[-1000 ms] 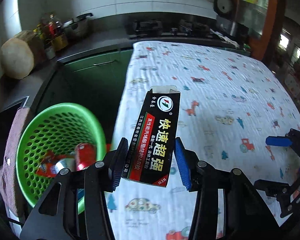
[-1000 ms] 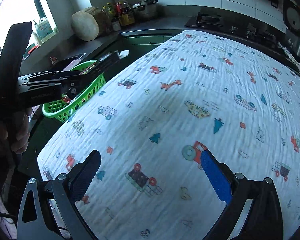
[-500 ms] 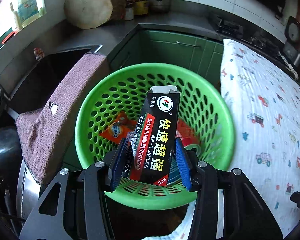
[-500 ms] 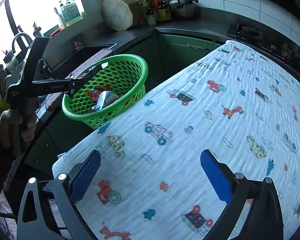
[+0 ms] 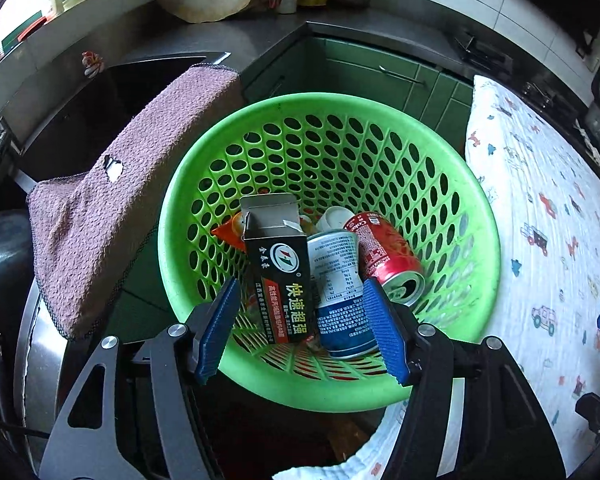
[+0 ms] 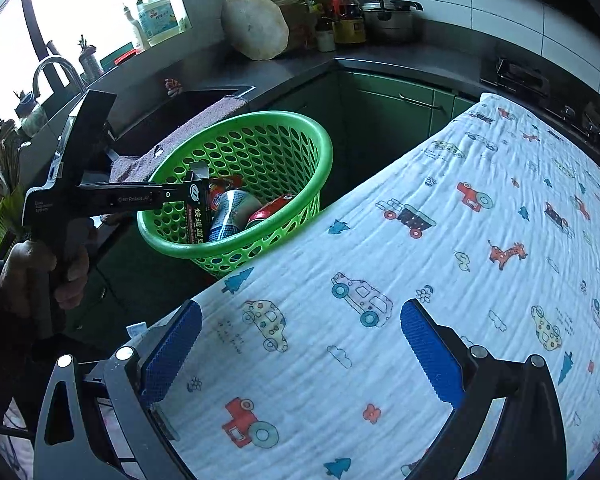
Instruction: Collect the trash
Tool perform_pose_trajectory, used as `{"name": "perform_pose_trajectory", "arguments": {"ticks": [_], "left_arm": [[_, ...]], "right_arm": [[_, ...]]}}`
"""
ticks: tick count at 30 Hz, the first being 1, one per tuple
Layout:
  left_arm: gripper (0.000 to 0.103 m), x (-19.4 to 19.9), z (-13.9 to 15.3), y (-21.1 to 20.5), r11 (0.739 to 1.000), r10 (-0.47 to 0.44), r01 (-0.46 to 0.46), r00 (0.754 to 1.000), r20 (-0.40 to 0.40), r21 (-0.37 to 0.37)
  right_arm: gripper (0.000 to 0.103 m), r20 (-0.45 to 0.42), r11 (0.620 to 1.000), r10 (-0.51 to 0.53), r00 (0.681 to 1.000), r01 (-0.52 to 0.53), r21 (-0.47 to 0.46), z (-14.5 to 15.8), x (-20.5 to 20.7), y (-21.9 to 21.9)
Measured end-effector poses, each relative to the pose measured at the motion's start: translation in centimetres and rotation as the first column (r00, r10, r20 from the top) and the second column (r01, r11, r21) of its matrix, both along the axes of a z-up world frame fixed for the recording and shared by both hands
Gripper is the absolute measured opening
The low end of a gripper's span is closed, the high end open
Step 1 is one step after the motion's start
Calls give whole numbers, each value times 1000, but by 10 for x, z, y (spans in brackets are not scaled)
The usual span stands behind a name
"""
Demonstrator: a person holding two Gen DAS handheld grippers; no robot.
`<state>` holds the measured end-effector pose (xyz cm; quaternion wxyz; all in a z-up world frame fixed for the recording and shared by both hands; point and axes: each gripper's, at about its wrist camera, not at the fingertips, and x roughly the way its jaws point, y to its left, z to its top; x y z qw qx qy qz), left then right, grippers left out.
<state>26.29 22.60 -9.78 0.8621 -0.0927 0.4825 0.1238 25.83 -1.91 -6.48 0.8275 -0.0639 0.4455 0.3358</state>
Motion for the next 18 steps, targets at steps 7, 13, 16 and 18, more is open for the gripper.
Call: {"name": "perform_pose_trajectory", "arguments": {"ticks": [7, 13, 16, 18], "left_arm": [[77, -28, 20, -25, 1000, -12, 12, 999, 41, -10], [83, -47, 34, -74, 995, -96, 97, 992, 75, -7], [85, -47, 35, -107, 987, -162, 162, 984, 79, 16], [86, -44, 33, -129, 978, -208, 208, 975, 78, 9]], "right_arm": [[97, 13, 1000, -9, 1000, 9, -6, 1, -18, -17], [97, 33, 999, -37, 999, 38, -13, 3, -52, -52], [97, 35, 997, -79, 996, 79, -5, 4, -68, -77], [97, 37, 993, -118, 992, 118, -3, 4, -79, -97]]}}
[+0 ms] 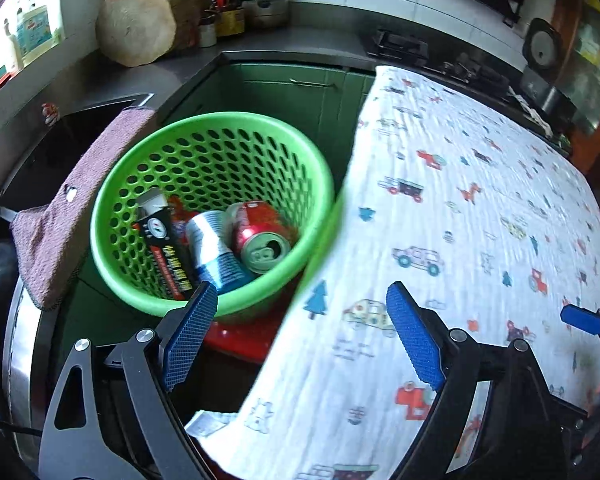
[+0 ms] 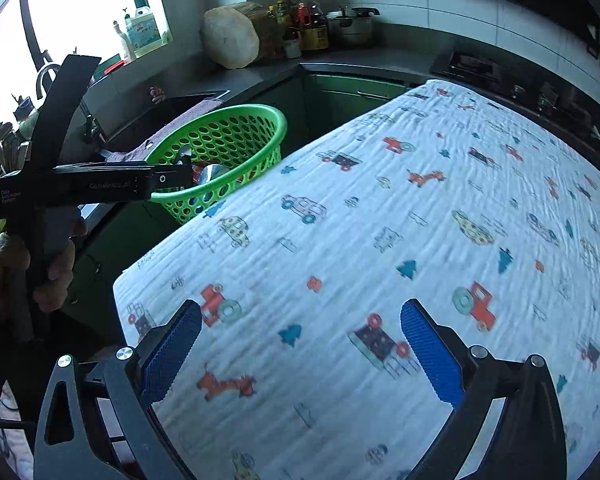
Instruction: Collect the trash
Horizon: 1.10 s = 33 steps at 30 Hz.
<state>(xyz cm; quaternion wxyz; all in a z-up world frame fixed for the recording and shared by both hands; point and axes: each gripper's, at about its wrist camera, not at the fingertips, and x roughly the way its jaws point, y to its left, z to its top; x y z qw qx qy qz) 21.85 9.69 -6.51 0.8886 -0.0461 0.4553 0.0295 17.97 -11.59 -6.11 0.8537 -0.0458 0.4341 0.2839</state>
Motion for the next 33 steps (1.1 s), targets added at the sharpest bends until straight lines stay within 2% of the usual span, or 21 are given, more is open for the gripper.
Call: {"name": "perform_pose_trajectory", "arguments": {"ticks": [8, 14, 21, 27, 33], "left_arm": [[86, -2, -6, -85, 988, -156, 155, 988, -8, -14], [89, -18, 6, -122, 982, -186, 186, 982, 19, 0], [93, -51, 27, -136, 986, -162, 159, 985, 60, 44], [93, -80, 39, -132, 990, -118, 111, 990, 73, 92], [93, -109, 52, -125, 991, -95, 84, 991, 99, 107]], "right_arm": [[97, 0, 985, -170, 985, 170, -15, -5, -30, -77], [97, 28, 963, -267, 963, 268, -39, -4, -45, -116], [97, 48, 945, -323, 945, 325, -31, 4, -64, -132], [97, 89, 946, -319, 944, 323, -38, 14, -82, -122], [97, 96, 938, -344, 934, 347, -18, 25, -95, -116]]}}
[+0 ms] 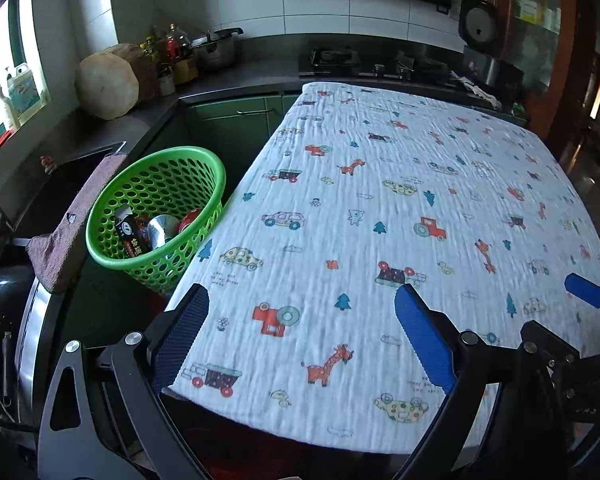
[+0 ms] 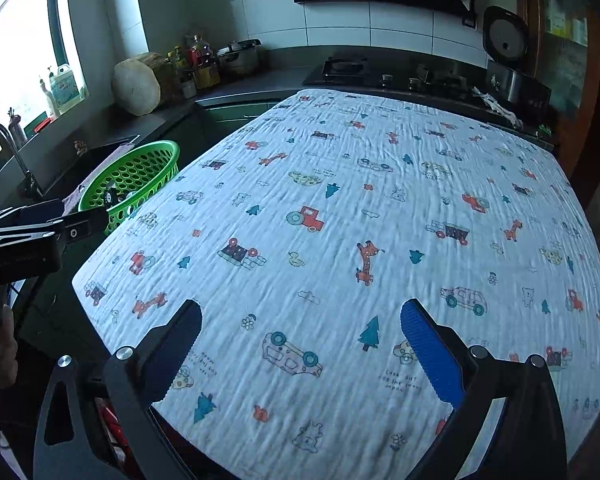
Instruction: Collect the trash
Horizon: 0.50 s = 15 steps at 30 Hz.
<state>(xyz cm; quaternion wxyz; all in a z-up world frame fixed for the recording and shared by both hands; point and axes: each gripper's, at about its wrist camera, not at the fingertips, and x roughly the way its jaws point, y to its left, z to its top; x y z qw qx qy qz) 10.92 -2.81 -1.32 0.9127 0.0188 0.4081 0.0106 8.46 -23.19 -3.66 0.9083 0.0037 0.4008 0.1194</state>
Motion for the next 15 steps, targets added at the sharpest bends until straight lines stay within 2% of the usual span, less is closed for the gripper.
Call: {"name": "perform_pose_trajectory", "arguments": {"ticks": [15], "left_arm": [[93, -56, 19, 13, 999, 35, -32, 998, 56, -39]], "right_arm": [[97, 59, 998, -24, 998, 27, -51, 27, -47, 12]]}}
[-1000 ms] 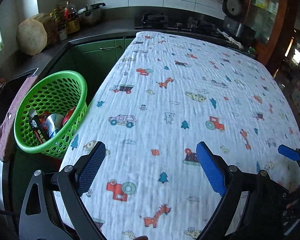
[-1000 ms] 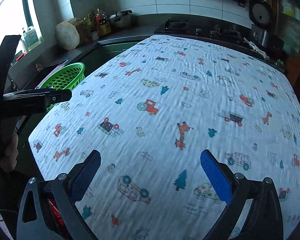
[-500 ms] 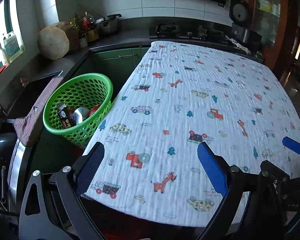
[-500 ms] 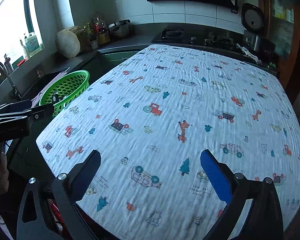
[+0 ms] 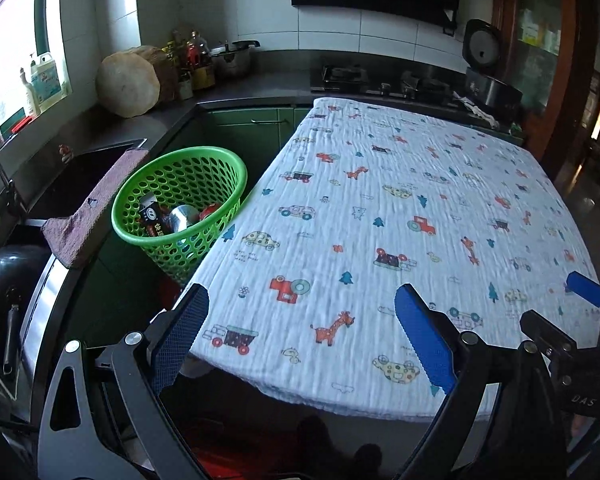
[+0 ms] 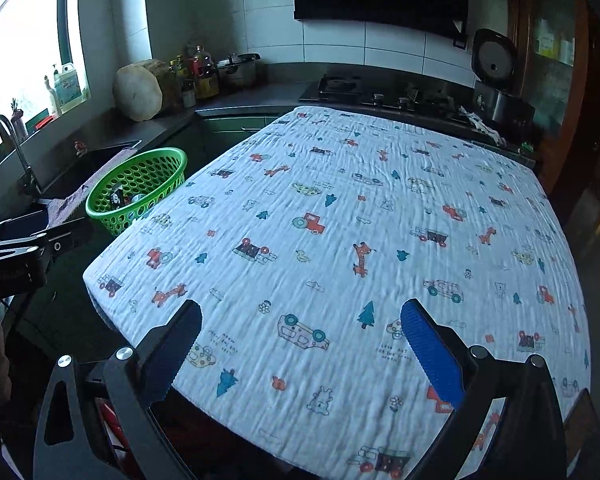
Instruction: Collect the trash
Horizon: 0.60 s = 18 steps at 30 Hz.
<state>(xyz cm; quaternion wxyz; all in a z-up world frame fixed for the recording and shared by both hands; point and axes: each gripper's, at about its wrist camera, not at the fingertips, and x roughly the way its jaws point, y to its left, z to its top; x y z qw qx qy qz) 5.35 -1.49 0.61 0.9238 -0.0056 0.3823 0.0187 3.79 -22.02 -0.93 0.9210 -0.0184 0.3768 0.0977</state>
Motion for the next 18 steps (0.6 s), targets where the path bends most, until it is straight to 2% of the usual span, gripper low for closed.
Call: {"name": "perform_pose_trajectory", "arguments": {"ticks": [18], "left_arm": [[93, -11, 7, -2, 1000, -3, 3, 1000, 26, -10]], "right_arm": [[97, 12, 1000, -17, 1000, 17, -16, 9, -10, -1]]}}
